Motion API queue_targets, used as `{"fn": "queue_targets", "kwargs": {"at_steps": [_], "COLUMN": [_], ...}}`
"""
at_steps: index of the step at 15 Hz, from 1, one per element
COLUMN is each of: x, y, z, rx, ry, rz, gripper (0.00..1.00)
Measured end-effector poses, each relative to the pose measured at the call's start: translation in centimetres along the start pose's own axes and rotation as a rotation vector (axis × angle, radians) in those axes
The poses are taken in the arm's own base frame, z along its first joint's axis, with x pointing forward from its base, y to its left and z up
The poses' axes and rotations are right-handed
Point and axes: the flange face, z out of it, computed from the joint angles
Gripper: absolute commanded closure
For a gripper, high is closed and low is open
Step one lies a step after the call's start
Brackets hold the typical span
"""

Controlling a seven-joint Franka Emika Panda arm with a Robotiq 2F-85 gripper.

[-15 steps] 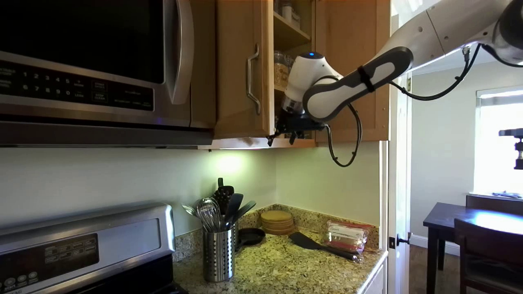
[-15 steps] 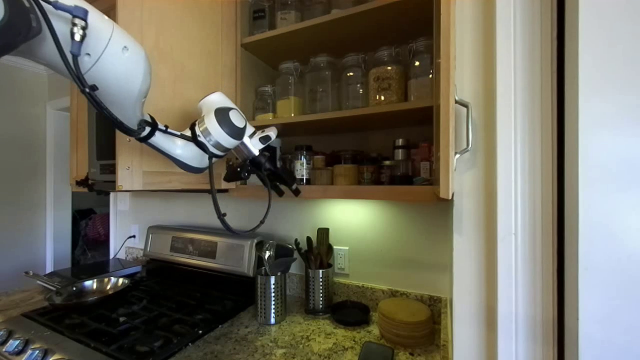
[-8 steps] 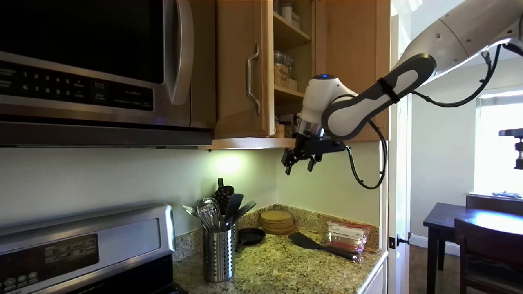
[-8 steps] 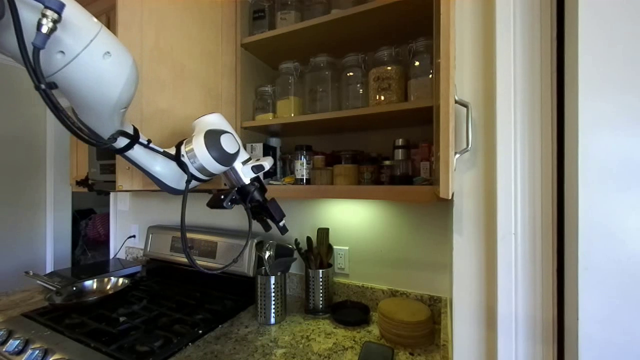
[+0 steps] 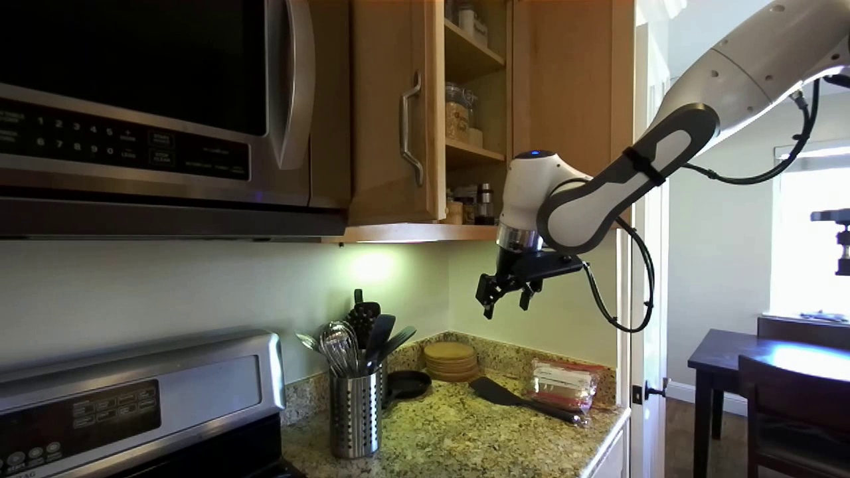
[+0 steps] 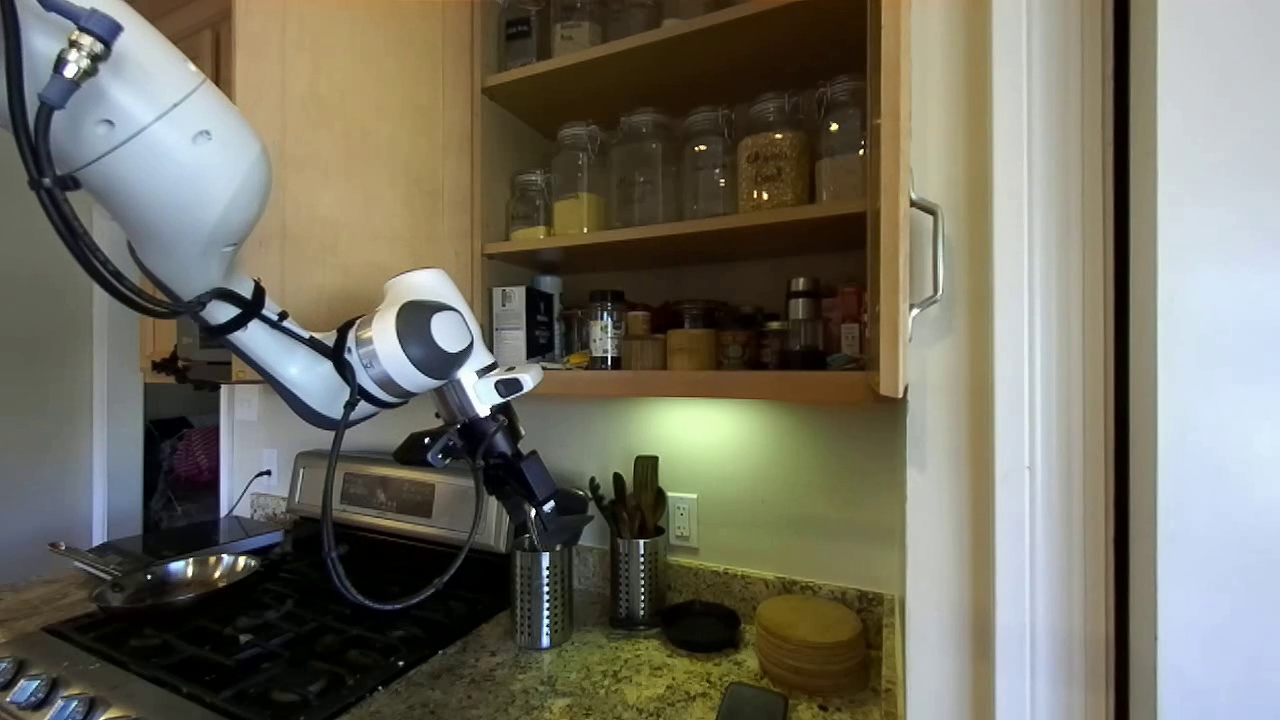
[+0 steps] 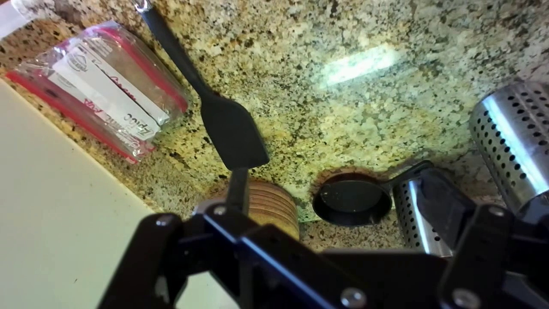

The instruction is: Pick up the container from the counter and place it on the bottom shelf of the open upper cabinet, close the doors of the open cabinet

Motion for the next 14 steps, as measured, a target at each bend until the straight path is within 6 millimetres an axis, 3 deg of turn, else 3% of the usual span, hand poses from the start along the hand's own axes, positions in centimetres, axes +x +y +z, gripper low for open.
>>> {"fn": "queue_targets", "kwargs": {"at_steps": [6,14], "x": [-0.1,-2.7], "y": [-0.5,2.8], "z": [-0.7,-7.6], "rx": [0.030,0.235], "ry": [-0.007,0.018], "rz": [-0.053,-0.248], "gripper": [0.00,0.00]}}
